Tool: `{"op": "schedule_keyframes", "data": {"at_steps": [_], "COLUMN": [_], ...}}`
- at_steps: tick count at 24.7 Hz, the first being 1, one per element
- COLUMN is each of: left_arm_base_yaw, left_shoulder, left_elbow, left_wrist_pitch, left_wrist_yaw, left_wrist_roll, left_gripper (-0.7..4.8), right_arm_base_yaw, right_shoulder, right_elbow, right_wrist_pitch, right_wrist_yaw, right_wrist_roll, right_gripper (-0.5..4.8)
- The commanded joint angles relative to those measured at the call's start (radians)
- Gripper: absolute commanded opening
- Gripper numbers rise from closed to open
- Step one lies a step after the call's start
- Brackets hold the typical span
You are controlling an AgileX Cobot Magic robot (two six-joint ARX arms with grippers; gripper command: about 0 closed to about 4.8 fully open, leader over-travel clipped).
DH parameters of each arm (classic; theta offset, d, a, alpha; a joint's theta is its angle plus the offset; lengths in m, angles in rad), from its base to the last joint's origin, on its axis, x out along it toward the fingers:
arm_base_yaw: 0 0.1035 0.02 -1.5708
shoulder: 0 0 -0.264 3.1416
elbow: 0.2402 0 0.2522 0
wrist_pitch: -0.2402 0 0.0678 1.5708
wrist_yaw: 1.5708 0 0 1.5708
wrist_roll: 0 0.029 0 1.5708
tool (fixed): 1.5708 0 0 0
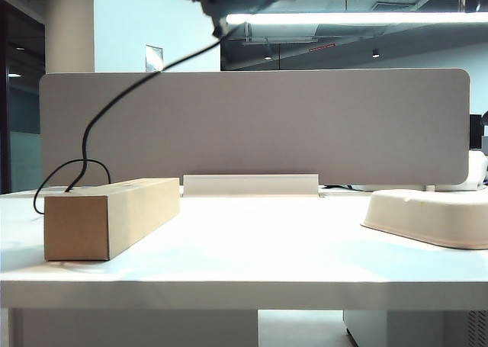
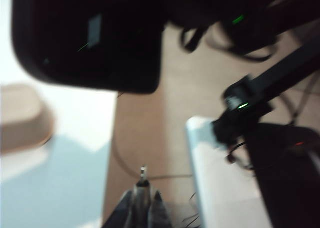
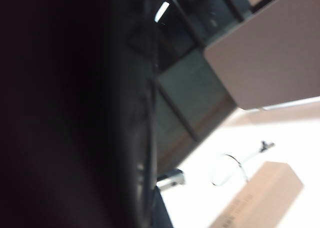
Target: Pick up the charging cable and the phone, plug the charging cable into the charging port on the phone, and finally place them back on the table.
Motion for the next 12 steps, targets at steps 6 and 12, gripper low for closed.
{"op": "schedule_keyframes", "data": {"at_steps": [6, 12], "left_arm_base_yaw": [0.006, 0.006], "left_shoulder": [-0.002, 0.004], "left_elbow": [0.003, 0.003], "left_wrist_pitch": [0.09, 0.098], "left_wrist_yaw": [0.225, 0.225], "left_wrist_roll": [-0.032, -0.032], "left_gripper": [-0.06, -0.06], "right_arm_base_yaw": [0.002, 0.002], "right_shoulder": [-0.006, -0.006], "right_elbow": [0.01, 0.01], "right_wrist_pitch": [0.1, 0.103], "right_wrist_yaw": [-0.076, -0.079], "right_wrist_roll": [0.15, 0.191], "right_gripper": [-0.09, -0.09]}}
